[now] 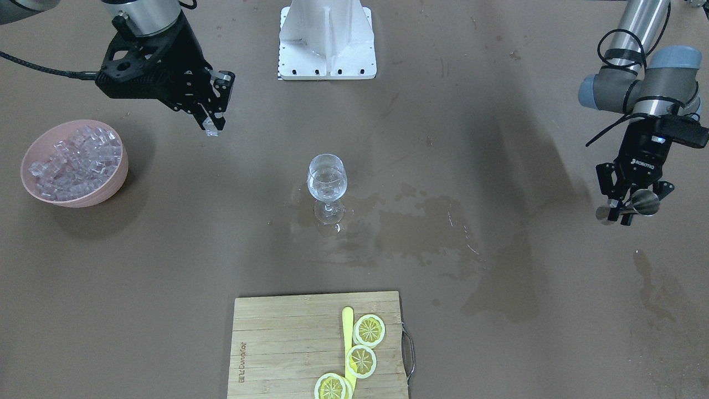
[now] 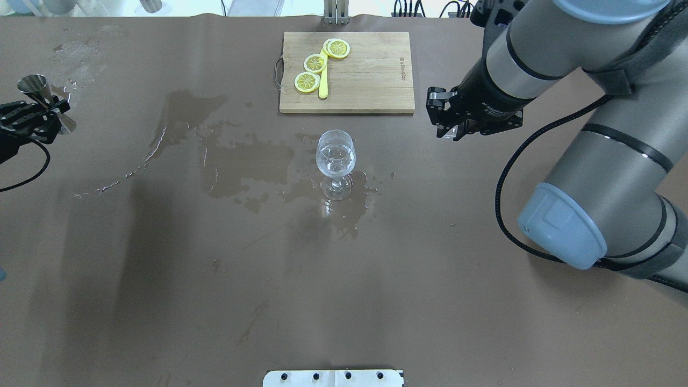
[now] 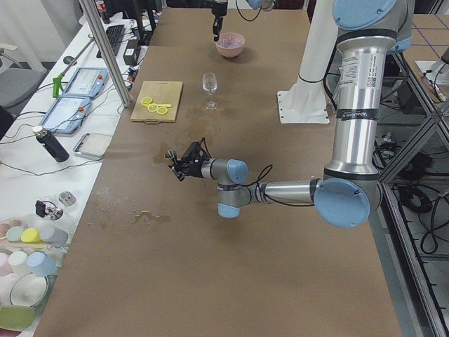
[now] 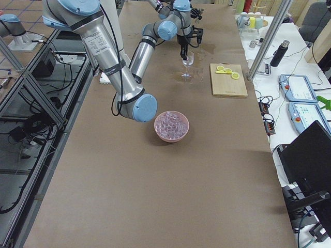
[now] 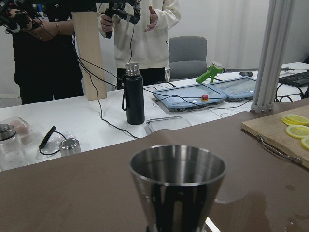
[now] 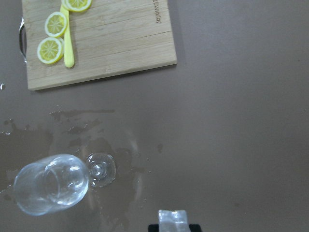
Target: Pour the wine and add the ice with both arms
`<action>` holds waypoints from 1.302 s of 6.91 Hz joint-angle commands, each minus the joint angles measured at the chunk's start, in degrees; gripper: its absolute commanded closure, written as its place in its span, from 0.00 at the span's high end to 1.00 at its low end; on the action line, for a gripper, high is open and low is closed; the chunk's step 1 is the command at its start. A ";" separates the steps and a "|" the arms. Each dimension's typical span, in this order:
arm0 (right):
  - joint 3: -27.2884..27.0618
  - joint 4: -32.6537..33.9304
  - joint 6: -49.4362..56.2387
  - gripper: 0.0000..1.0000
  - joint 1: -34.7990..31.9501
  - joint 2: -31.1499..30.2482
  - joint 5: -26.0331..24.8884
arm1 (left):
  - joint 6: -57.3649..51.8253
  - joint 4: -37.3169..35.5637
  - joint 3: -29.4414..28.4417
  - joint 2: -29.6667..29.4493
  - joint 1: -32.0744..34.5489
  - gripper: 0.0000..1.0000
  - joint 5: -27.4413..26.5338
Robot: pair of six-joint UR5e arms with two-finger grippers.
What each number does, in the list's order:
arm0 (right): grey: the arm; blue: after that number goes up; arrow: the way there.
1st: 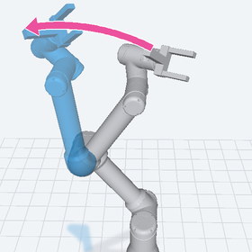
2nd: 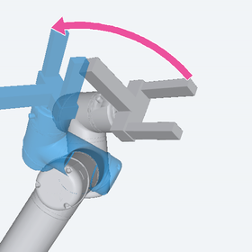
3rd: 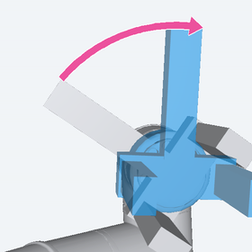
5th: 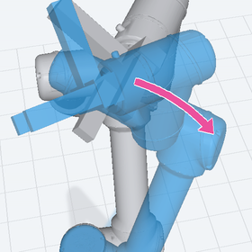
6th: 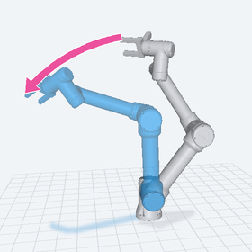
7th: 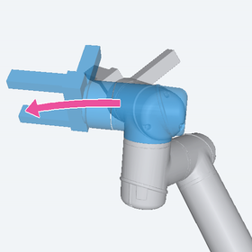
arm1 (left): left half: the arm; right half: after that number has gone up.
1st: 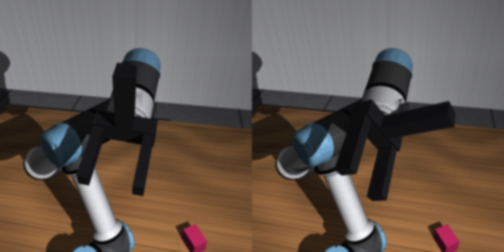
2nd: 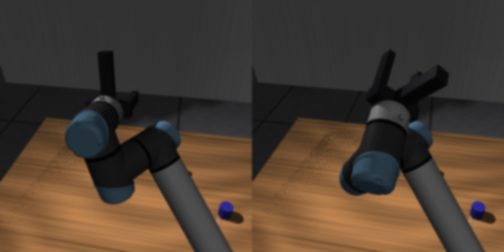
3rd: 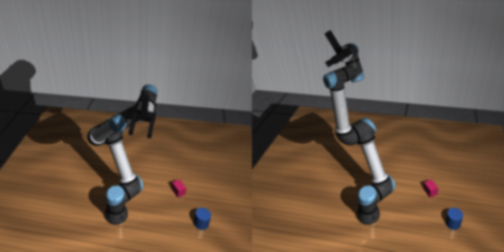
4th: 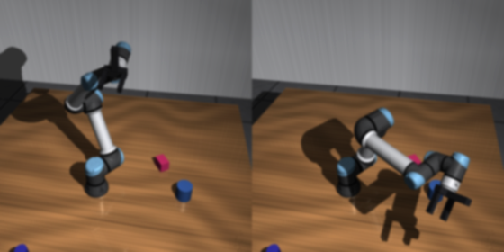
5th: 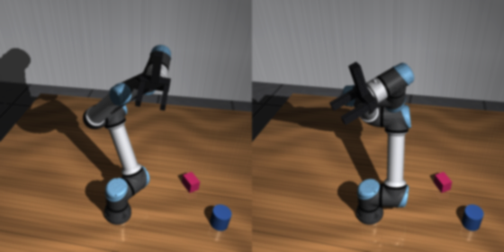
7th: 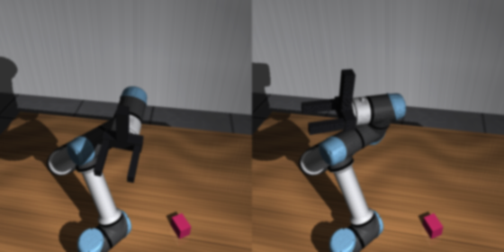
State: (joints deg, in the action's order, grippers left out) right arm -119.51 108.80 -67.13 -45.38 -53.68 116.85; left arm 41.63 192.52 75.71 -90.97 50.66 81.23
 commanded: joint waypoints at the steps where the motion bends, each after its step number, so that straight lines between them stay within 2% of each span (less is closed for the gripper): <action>1: 1.64 -0.17 3.82 0.07 3.96 3.92 -3.89 | 3.45 3.63 -1.00 0.53 0.49 0.00 -4.92; 3: 4.01 -0.52 7.16 0.07 5.21 6.30 -5.49 | 3.38 10.03 -6.42 1.58 0.41 0.00 -7.13; 4: 6.81 -4.17 7.79 0.07 5.30 7.44 -5.58 | 3.11 10.24 -8.28 1.76 0.41 0.00 -7.23; 6: 16.20 -12.70 7.19 0.07 5.39 11.04 -5.58 | 2.76 10.24 -10.22 1.58 0.14 0.00 -8.71; 9: 19.75 -13.00 7.10 0.07 6.44 14.04 -5.67 | 2.67 9.89 -11.98 0.53 -0.21 0.00 -10.56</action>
State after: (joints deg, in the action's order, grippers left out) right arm -100.82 96.05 -60.12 -39.43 -40.27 111.25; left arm 44.33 202.64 64.32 -89.82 50.57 71.64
